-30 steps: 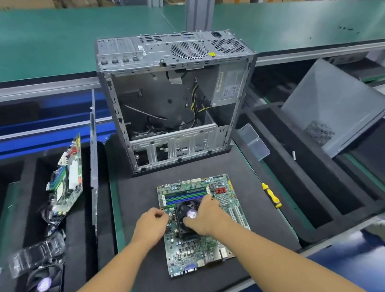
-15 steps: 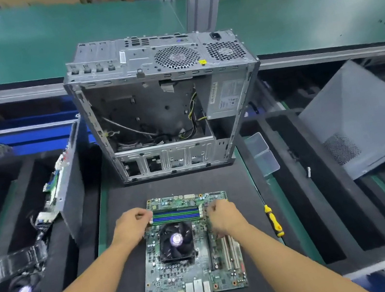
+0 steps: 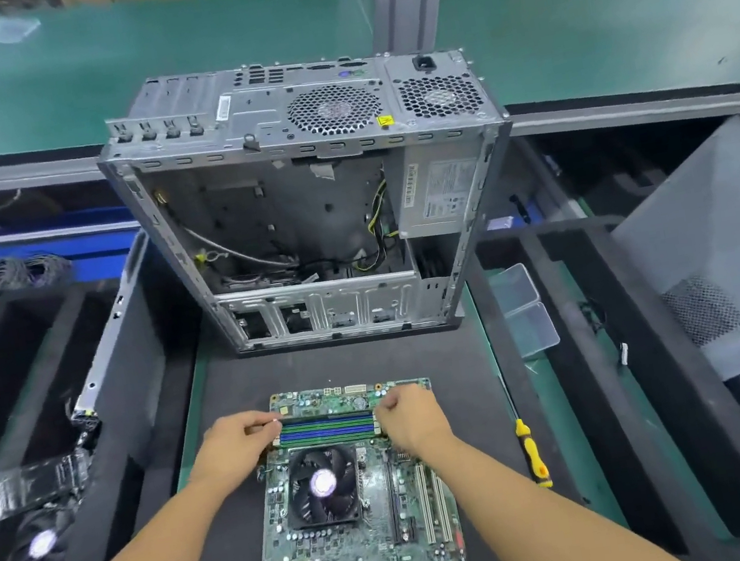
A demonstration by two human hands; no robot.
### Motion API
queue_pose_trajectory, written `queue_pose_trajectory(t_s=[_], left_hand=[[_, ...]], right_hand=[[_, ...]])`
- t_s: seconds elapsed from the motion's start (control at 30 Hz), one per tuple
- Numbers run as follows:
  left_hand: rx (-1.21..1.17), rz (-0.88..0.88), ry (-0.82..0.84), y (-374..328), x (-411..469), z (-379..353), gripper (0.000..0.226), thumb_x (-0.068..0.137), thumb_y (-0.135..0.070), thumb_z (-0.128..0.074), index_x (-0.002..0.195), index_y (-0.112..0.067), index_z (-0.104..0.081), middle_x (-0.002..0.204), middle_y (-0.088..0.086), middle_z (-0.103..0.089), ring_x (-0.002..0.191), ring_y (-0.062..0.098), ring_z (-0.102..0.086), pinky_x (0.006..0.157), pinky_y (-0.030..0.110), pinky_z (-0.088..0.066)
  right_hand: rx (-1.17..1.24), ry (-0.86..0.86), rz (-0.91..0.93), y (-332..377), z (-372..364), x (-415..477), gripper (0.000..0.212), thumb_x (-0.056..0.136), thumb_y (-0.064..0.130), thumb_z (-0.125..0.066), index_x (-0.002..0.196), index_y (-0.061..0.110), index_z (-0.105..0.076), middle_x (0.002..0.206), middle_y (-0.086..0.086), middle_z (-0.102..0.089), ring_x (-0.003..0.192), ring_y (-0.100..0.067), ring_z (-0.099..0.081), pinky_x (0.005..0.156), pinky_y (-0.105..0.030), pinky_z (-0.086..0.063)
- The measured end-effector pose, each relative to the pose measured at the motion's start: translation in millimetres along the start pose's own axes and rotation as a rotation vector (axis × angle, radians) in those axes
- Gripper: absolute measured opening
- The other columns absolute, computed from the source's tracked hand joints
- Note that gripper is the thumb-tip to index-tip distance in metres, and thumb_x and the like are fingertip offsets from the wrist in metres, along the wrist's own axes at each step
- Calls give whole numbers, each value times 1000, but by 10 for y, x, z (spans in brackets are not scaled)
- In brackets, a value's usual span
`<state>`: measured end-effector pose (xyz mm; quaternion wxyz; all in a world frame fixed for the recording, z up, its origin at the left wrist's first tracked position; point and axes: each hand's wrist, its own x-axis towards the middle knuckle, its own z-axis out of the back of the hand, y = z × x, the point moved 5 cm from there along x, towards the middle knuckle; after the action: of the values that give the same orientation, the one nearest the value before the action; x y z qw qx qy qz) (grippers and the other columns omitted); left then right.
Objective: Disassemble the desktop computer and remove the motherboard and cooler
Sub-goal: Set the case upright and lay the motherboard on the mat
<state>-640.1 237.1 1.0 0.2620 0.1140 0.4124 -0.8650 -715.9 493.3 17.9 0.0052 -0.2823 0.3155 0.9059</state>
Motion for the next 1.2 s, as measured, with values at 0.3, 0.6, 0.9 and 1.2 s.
queue_pose_trajectory(t_s=[0.3,0.6,0.9,1.2], left_hand=[[-104,167,-15,6,77,28,23,85,-40,-74,71,-23,-78,67,-7,-74,72,12,-73,79,36,-59],[-53,147,30,-10,122,0,25,92,-31,-69,73,-17,-77,70,-6,-74,63,6,-71,62,21,-50],[-107,160,59,33,155,-9,22,92,-28,-69,74,-20,-76,64,-10,-73,56,1,-69,53,12,-44],[-185,178,75,35,163,-10,18,90,-23,-71,75,-18,-76,66,-6,-74,59,7,-70,57,14,-49]], right_hand=[[220,109,-150,-59,-41,137,19,96,14,-58,84,2,-67,64,-9,-66,36,-13,-55,42,-25,-48],[260,104,-192,-7,-119,166,9,99,16,-54,94,9,-54,61,-12,-62,51,-25,-62,58,-37,-60],[328,78,-262,16,-120,91,26,102,14,-49,125,4,-55,70,-12,-63,51,-21,-65,60,-38,-62],[319,98,-346,103,-47,33,35,104,6,-45,138,-1,-44,77,-18,-67,56,-26,-68,55,-34,-61]])
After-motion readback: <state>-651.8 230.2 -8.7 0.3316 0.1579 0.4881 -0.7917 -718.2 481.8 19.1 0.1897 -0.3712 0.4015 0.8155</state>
